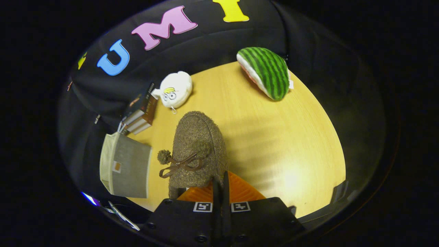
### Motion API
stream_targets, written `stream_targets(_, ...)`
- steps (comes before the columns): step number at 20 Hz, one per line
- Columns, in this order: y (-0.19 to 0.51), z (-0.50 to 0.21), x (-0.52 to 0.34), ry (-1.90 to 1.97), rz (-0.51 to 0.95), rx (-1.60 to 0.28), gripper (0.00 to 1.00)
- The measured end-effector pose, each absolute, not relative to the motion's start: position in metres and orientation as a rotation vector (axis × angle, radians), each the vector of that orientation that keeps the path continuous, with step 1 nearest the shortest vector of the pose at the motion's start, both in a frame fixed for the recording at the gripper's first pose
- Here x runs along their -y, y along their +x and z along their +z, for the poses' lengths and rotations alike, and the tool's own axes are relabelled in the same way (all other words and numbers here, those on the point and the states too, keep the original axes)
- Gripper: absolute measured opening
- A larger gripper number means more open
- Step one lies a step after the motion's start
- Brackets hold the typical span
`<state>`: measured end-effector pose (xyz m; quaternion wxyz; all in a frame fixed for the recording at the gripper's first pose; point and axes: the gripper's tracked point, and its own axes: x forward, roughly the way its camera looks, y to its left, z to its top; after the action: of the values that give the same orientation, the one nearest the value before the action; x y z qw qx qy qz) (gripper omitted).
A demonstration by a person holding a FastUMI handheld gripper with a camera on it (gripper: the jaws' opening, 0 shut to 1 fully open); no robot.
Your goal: Open the storage box then place both shoes into the box .Put the left shoe in first, then the right shoe, with the right side of both shoes facing outward in a uniform manner.
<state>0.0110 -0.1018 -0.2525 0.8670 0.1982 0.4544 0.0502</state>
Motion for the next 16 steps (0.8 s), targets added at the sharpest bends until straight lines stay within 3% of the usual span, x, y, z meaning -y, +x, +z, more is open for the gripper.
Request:
stream_targets(9,0.002,-0.137,-0.104,0.629,0.247,-0.833,0.05)
stream_targets(16,0.014,-0.157,-0.218,0.699,0.218,-0.888,0.05)
